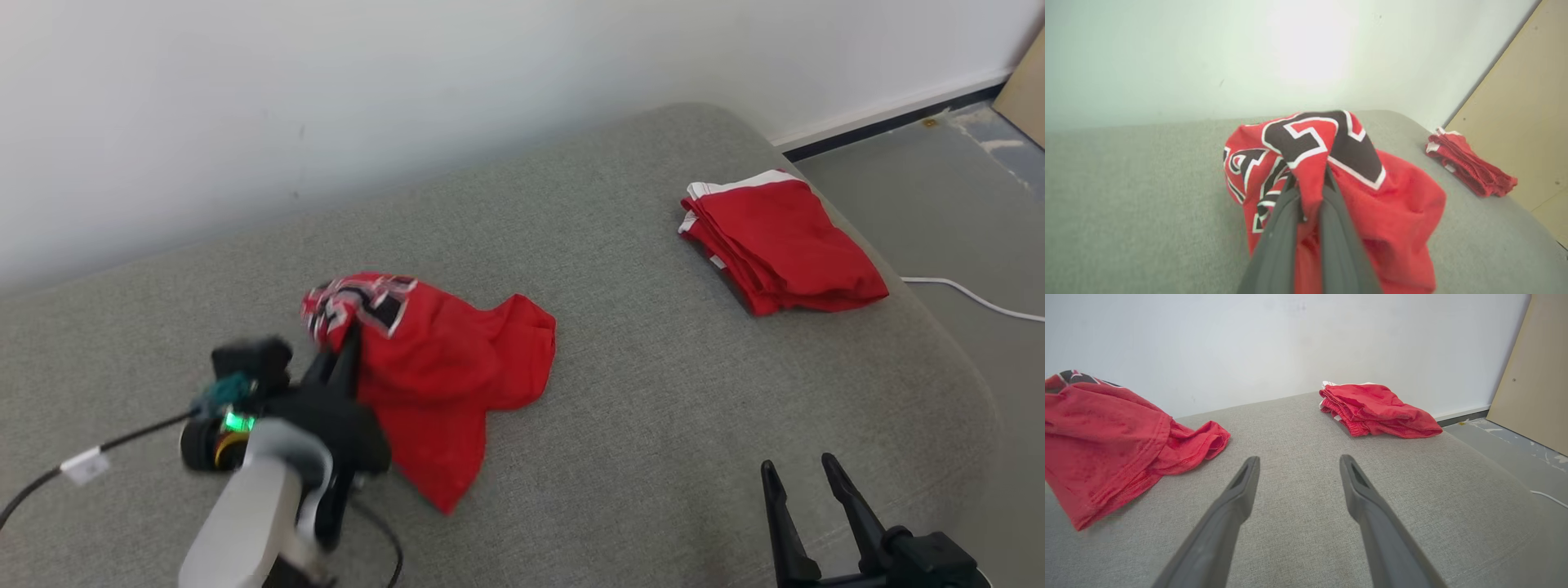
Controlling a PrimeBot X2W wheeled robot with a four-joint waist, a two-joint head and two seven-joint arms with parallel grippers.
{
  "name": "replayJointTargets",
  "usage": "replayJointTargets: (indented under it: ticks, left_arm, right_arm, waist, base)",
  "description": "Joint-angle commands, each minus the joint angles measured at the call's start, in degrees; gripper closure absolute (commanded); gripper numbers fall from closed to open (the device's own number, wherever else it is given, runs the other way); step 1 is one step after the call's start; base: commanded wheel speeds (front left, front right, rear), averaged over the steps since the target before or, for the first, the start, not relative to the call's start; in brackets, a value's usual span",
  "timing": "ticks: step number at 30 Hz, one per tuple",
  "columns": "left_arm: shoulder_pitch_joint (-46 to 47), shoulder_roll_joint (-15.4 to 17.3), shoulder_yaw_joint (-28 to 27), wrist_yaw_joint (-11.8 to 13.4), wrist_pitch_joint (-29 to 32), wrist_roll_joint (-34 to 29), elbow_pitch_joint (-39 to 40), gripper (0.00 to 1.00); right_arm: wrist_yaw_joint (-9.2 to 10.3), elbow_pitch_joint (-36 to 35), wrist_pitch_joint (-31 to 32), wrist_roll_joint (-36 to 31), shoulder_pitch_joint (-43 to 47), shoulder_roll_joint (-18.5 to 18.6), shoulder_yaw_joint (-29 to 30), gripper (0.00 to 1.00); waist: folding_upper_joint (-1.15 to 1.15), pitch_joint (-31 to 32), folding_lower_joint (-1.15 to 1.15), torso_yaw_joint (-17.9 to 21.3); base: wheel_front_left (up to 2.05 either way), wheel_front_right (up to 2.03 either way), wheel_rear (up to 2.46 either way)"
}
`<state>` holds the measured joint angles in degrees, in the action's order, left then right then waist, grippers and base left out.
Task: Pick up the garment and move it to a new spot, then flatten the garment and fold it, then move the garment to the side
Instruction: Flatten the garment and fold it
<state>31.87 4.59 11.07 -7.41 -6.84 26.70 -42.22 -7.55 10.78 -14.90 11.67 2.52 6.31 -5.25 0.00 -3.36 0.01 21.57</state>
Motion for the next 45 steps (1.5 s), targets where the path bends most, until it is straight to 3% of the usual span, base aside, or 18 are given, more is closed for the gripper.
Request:
replayJointTargets:
  ticks: [1, 8, 13, 17, 23, 31, 45]
  left_arm:
    - [2.1, -0.4, 0.6, 0.2, -1.5, -1.1, 0.4, 1.00]
    - [12.5, -1.5, 6.0, 1.2, -7.6, -5.6, 3.5, 1.00]
    - [15.7, -1.7, 10.0, 0.8, -8.4, -6.8, 10.9, 1.00]
    - [11.0, -1.6, 15.9, 0.4, -8.3, -7.3, 13.5, 1.00]
    - [2.2, -0.7, 20.8, -0.1, -8.4, -5.5, 7.7, 1.00]
    - [-7.2, 3.0, 22.2, -0.1, -8.4, -1.9, 4.8, 1.00]
    - [-21.1, 8.6, 23.7, 0.9, -6.9, 5.9, 11.1, 1.00]
  right_arm:
    - [0.16, 0.1, -0.2, 0.1, -0.5, -0.1, -0.2, 0.00]
    - [0.16, 0.6, -0.3, 0.4, -1.1, -0.4, -1.1, 0.00]
    - [0.15, 0.8, -0.3, 0.5, -0.8, -0.6, -0.7, 0.00]
    - [0.15, 0.6, -0.3, 0.7, -0.5, -0.9, -0.5, 0.00]
    - [0.16, 0.2, -0.3, 0.5, 0.1, -1.0, -0.1, 0.00]
    - [0.16, 0.0, -0.3, 0.3, 0.3, -0.8, 0.2, 0.00]
    - [0.15, -0.2, 0.4, -0.1, 1.7, -0.6, -0.2, 0.00]
  waist:
    - [0.00, 0.1, -0.01, -0.1]
    - [0.00, 0.5, -0.01, 0.9]
    - [0.00, 0.4, -0.01, 0.9]
    - [0.00, 0.2, -0.01, -0.7]
    - [0.00, -0.3, -0.01, -4.7]
    - [0.00, -0.5, -0.01, -9.6]
    - [0.00, 2.4, -0.01, -13.9]
  base:
    - [0.00, 0.00, 0.00]
    - [0.00, 0.00, 0.00]
    - [0.00, 0.00, 0.00]
    - [0.00, 0.00, 0.00]
    - [0.00, 0.00, 0.00]
    - [0.00, 0.00, 0.00]
    - [0.00, 0.00, 0.00]
